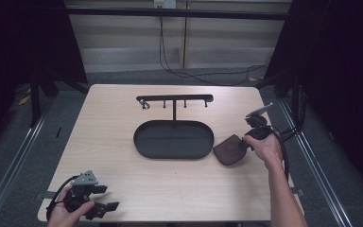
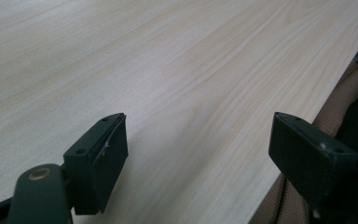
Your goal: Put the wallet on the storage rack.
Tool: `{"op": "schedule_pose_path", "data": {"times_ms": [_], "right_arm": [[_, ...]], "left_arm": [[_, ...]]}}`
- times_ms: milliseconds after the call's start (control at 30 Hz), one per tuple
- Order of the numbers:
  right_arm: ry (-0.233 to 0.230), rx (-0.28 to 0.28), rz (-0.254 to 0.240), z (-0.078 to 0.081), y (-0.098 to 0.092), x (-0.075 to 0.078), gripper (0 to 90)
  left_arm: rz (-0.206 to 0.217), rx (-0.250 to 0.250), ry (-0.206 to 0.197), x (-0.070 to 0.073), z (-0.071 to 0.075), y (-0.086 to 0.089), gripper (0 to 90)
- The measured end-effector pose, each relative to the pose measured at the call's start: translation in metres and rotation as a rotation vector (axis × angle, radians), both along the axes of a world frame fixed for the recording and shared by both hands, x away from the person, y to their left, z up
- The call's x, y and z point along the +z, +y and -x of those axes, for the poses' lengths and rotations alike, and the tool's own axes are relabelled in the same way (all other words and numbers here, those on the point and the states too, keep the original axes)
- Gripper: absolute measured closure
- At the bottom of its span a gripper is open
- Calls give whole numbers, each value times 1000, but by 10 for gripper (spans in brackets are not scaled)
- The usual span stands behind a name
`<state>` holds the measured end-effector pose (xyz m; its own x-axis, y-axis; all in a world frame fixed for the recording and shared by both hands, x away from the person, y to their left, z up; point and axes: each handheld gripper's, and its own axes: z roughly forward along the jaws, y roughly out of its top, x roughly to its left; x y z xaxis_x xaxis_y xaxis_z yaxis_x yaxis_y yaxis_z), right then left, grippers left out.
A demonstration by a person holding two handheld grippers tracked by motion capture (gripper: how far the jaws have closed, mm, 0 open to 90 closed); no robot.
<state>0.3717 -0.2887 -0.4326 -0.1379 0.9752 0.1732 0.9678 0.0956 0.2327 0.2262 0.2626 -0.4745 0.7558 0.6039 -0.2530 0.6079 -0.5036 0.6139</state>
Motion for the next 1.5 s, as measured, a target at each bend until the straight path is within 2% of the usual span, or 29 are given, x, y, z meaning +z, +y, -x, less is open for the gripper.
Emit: {"op": "schedule_pose_path", "data": {"times_ms": [133, 333, 400, 633, 833, 1167, 1500], "right_arm": [[-10, 17, -7, 1, 1, 11, 797], [-27, 18, -60, 4, 0, 23, 826], [-24, 22, -47, 5, 0, 25, 828], [-29, 44, -56, 4, 9, 40, 850], [-38, 63, -33, 5, 18, 58, 871], [-39, 66, 23, 7, 22, 72, 880], [-57, 55, 45, 7, 23, 89, 881]], "left_arm": [[4, 5, -2, 0, 0, 1, 196], [8, 10, 0, 0, 0, 2, 192], [6, 12, -3, 0, 0, 2, 191], [9, 14, -5, 0, 0, 2, 190], [-1, 25, -1, 0, -1, 3, 190], [4, 27, 0, 0, -1, 4, 190], [7, 29, -6, 0, -1, 4, 190]]}}
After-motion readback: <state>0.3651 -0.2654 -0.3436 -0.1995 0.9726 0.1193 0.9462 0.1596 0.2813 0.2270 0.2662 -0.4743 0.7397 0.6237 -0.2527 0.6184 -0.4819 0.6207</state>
